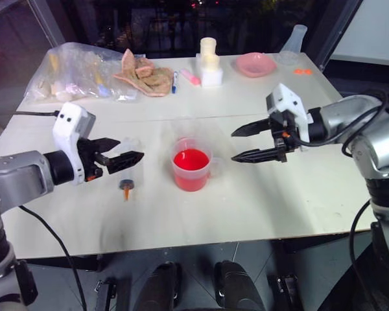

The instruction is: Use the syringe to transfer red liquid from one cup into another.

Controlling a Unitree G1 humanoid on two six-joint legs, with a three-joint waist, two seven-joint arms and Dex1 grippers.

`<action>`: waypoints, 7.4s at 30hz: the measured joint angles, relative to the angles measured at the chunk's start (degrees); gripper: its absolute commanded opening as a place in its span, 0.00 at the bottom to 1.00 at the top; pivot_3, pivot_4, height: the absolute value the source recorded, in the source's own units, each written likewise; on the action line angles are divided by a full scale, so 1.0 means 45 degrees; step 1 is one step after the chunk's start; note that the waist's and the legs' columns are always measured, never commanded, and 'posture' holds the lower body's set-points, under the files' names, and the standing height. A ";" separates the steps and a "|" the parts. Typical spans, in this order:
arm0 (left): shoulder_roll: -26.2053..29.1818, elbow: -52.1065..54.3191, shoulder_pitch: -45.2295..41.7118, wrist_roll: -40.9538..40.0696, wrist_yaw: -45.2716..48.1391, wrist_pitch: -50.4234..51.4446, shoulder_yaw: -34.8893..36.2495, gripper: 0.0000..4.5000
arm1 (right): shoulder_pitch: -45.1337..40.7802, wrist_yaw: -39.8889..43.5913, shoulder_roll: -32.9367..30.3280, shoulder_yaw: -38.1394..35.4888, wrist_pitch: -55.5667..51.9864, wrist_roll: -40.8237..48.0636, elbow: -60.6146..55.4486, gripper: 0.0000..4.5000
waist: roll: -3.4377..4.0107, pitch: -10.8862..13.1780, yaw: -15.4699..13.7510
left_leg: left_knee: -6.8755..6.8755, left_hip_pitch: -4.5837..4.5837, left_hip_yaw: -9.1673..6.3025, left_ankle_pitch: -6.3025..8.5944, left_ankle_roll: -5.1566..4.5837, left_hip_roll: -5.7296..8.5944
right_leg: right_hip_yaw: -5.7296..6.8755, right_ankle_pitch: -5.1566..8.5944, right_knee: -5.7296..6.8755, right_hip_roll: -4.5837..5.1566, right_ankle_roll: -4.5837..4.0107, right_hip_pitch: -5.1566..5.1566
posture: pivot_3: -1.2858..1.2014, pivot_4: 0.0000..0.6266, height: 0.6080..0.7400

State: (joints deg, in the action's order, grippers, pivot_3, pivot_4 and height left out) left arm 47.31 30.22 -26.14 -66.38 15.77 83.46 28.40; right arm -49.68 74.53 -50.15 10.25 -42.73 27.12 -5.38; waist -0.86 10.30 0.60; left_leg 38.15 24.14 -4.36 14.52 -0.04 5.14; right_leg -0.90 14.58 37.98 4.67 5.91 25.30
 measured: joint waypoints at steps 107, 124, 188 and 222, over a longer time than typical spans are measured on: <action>-0.6306 -0.9088 -1.0568 0.5964 0.0738 -0.4548 -0.1970 0.33 | 0.0969 -0.3947 0.0213 -0.3658 -0.2598 0.1991 -0.1829 0.75 | -0.0012 0.0003 -0.0243 | 0.0007 0.0027 0.0009 -0.0047 0.0081 0.0006 | 0.0003 -0.0007 0.0010 0.0002 0.0009 0.0022 | 0.52 0.24 1.00; -0.5866 -0.5833 -0.4957 0.5938 0.7169 -0.8802 -0.5598 0.33 | -0.0306 -0.8034 0.1922 -0.6466 -0.6108 0.6604 -0.2055 0.75 | 0.0006 -0.0007 -0.0197 | 0.0008 0.0003 0.0022 -0.0016 0.0014 -0.0001 | -0.0012 -0.0011 0.0013 -0.0004 -0.0001 0.0006 | 0.52 0.24 1.00; -0.5983 -0.4679 -0.2343 0.7646 0.6993 -1.1092 -0.6493 0.33 | -0.0946 -1.3367 0.5445 -0.3883 -0.5331 1.0040 -0.1108 0.01 | 0.0007 -0.0007 -0.0062 | 0.0006 0.0003 0.0017 -0.0003 -0.0028 -0.0006 | -0.0005 -0.0011 0.0007 -0.0012 -0.0001 0.0003 | 0.52 0.24 1.00; -0.5807 -0.4622 -0.1337 0.7818 0.7041 -1.2229 -0.6632 0.33 | -0.1817 -1.2928 0.5396 -0.3876 -0.5963 1.0004 -0.0263 0.01 | 0.0008 -0.0007 0.0031 | 0.0000 0.0002 0.0014 -0.0001 -0.0031 -0.0007 | -0.0005 -0.0011 0.0003 -0.0009 -0.0002 0.0004 | 0.52 0.24 1.00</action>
State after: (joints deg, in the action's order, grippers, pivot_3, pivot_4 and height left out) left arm 21.18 9.42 -32.15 -31.20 47.45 28.43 -1.44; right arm -57.86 16.35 -25.87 -7.19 -69.57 72.14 -6.57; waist -0.82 10.27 0.74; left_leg 38.15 24.15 -4.29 14.52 -0.18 5.12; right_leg -0.92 14.53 37.99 4.62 5.90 25.32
